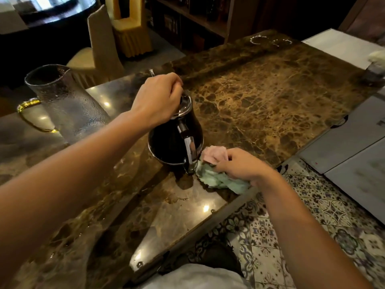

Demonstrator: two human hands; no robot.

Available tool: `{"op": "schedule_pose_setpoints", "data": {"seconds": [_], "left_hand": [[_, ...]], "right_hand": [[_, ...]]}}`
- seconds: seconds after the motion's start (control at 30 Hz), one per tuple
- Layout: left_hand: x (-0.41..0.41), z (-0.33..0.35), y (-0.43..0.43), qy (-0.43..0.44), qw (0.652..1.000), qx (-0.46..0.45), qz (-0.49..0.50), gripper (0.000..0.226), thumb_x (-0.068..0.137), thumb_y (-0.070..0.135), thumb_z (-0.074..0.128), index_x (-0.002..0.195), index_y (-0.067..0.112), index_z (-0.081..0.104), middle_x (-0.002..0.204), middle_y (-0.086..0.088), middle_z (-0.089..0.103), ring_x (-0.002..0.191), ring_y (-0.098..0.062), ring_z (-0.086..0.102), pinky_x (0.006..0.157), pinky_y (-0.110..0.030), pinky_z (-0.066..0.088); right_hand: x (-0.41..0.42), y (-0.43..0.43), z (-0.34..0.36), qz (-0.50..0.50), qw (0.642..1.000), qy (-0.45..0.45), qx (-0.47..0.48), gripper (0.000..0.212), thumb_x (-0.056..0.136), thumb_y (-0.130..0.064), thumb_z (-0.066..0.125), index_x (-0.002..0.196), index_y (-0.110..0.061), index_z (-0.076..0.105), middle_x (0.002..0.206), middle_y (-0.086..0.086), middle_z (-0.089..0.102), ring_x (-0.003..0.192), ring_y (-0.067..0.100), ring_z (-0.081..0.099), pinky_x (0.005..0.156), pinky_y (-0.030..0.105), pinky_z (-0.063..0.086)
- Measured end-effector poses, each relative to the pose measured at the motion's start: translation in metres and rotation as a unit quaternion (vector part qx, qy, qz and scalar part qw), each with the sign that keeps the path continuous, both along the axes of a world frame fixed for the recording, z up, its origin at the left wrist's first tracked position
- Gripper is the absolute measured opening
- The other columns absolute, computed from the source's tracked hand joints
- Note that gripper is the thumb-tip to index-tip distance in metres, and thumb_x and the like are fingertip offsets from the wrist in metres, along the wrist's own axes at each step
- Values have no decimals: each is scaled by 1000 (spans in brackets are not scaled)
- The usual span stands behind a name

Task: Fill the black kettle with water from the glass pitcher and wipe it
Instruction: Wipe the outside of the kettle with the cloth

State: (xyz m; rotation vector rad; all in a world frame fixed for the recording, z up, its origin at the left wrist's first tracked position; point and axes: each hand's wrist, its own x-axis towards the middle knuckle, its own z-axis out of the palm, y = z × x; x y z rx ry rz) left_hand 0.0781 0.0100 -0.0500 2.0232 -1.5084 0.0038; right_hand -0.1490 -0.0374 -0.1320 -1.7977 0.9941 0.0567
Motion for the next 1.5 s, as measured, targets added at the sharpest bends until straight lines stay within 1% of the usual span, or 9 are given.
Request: {"op": "schedule_pose_setpoints", "data": {"seconds": [0.23, 0.3, 0.37, 0.57, 0.73, 0.9, 1.13, 1.27, 1.5], "left_hand": [[-35, 8, -17, -128, 991, -28, 14, 29, 95, 33, 45, 108, 20, 68, 109, 0, 69, 109, -27, 56, 93, -44, 41], [-62, 8, -30, -102, 993, -57, 0, 28, 93, 28, 48, 106, 16, 69, 105, -2, 69, 103, -26, 58, 89, -41, 44], [-93, 2, -43, -47, 996, -74, -10, 25, 92, 25, 53, 107, 12, 68, 102, -4, 67, 96, -22, 61, 86, -39, 48], [-154, -51, -102, 289, 950, 37, 112, 76, 77, 74, 56, 128, 17, 57, 120, -1, 66, 109, -16, 65, 94, -43, 54], [-178, -73, -103, 495, 856, 10, 149, 34, 85, 33, 77, 112, 14, 73, 105, 0, 77, 98, -13, 72, 93, -36, 57], [-190, -90, -93, 486, 835, -1, 256, 28, 80, 29, 79, 106, 21, 74, 98, 1, 77, 92, -14, 72, 88, -39, 58], [-193, -105, -96, 520, 771, -68, 362, 16, 81, 9, 71, 94, 18, 75, 96, -8, 74, 91, -20, 69, 85, -36, 59], [-192, -106, -96, 501, 791, -49, 349, 20, 84, 7, 64, 92, 23, 70, 98, -6, 69, 93, -26, 65, 77, -33, 54], [-175, -94, -83, 364, 876, 124, 290, 34, 88, 24, 64, 121, 18, 61, 108, -3, 65, 93, -23, 65, 76, -35, 56]], "right_hand": [[-21, -74, 13, -170, 960, -182, 131, 11, 87, -6, 65, 97, -3, 69, 61, 8, 60, 33, 11, 50, 33, 20, 35], [-19, -95, 18, -160, 921, -259, 243, 28, 84, -10, 67, 112, -5, 70, 88, 21, 70, 56, 24, 67, 55, 28, 54], [-19, -113, 28, -127, 886, -298, 331, 34, 88, -14, 61, 120, -10, 69, 111, 20, 70, 92, 32, 70, 86, 42, 55], [-32, -167, 40, -56, 804, -304, 509, 36, 88, -24, 52, 110, -8, 75, 116, 16, 70, 107, 28, 66, 95, 46, 53], [-35, -201, 33, 1, 881, -190, 434, 32, 95, -18, 54, 122, -8, 69, 117, 21, 70, 107, 35, 68, 96, 50, 53], [-29, -232, 33, 161, 965, -63, 195, 24, 91, -9, 66, 115, -6, 69, 109, 15, 76, 92, 24, 75, 73, 35, 61], [-23, -248, 46, 149, 989, 8, -12, 19, 72, -10, 87, 82, -3, 73, 82, 9, 72, 71, 19, 70, 47, 25, 58], [-20, -243, 43, 127, 986, -24, -106, 19, 72, -8, 86, 74, 1, 69, 82, 18, 70, 74, 25, 69, 62, 37, 64], [-5, -221, 34, 163, 932, -47, -322, 51, 78, -23, 79, 125, -14, 62, 114, 9, 69, 106, 25, 63, 83, 30, 50]]}}
